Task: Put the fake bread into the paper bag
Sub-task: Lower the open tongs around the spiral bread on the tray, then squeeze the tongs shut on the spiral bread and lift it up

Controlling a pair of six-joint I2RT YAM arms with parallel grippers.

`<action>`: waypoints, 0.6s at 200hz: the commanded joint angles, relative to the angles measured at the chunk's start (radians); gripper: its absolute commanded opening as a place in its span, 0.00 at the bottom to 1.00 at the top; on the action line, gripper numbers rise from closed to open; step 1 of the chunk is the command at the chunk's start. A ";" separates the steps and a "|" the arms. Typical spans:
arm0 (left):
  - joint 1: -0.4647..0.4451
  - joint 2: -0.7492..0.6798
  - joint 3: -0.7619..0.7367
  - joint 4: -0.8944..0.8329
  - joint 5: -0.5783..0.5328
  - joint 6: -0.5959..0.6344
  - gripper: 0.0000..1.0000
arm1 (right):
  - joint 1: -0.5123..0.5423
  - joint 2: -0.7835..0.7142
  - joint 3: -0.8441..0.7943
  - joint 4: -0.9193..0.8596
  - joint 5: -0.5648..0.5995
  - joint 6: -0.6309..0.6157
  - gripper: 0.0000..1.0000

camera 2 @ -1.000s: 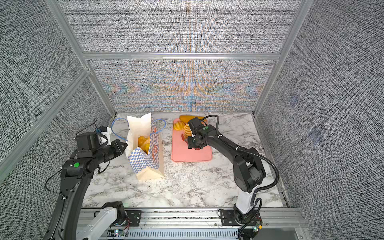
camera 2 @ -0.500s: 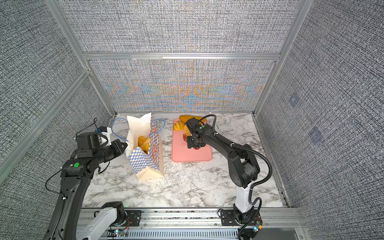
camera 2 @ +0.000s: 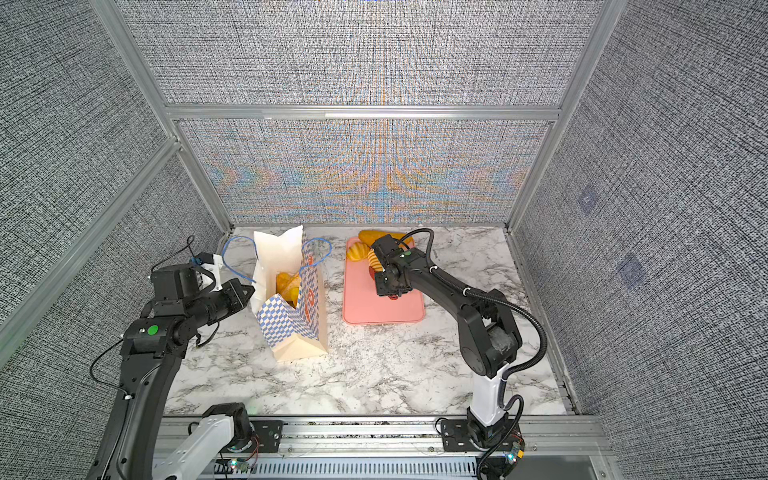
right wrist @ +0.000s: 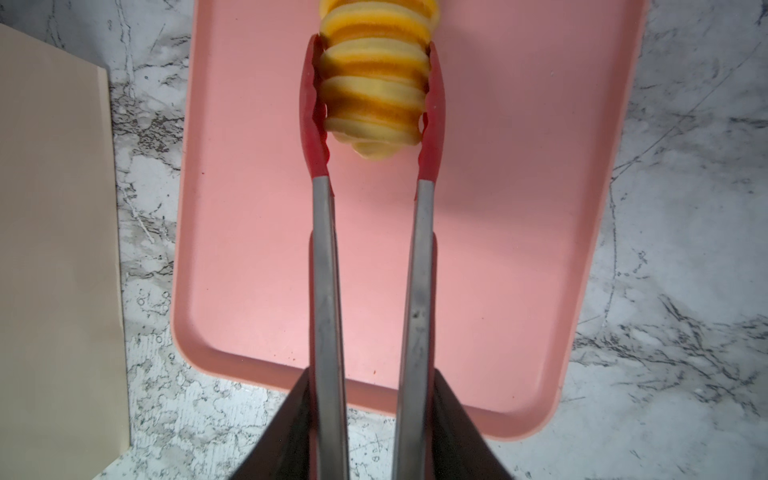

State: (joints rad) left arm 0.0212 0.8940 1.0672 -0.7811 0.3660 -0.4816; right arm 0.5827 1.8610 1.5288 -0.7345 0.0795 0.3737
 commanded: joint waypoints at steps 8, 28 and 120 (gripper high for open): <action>0.000 0.000 0.008 0.000 -0.006 0.002 0.03 | 0.002 -0.036 -0.029 0.016 0.005 -0.001 0.39; 0.000 0.003 0.013 -0.001 -0.007 0.004 0.03 | 0.004 -0.068 -0.058 0.022 0.003 0.004 0.38; 0.000 0.006 0.020 -0.001 -0.007 0.001 0.12 | 0.012 -0.206 -0.155 0.031 -0.018 0.024 0.34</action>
State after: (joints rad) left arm 0.0212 0.8978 1.0786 -0.7845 0.3653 -0.4820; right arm 0.5922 1.6802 1.3804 -0.7277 0.0685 0.3862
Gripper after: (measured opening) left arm 0.104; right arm 0.348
